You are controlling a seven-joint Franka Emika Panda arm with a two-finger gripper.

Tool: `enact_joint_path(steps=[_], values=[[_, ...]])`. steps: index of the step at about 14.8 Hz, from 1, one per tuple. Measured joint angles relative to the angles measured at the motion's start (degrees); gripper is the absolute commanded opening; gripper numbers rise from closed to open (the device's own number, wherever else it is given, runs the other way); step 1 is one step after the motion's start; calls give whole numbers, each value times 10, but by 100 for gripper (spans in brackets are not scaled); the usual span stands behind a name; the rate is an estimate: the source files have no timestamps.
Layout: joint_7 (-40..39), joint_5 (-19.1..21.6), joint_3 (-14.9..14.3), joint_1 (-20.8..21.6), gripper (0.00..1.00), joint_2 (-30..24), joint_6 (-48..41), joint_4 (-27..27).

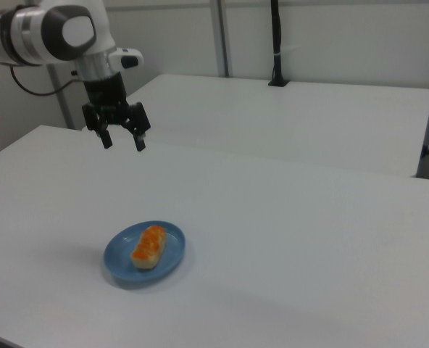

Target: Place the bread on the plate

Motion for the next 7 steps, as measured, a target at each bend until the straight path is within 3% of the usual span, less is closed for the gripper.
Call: enact_joint_path(steps=[7], values=[[0, 1, -12, -3, 100, -20, -15, 0]])
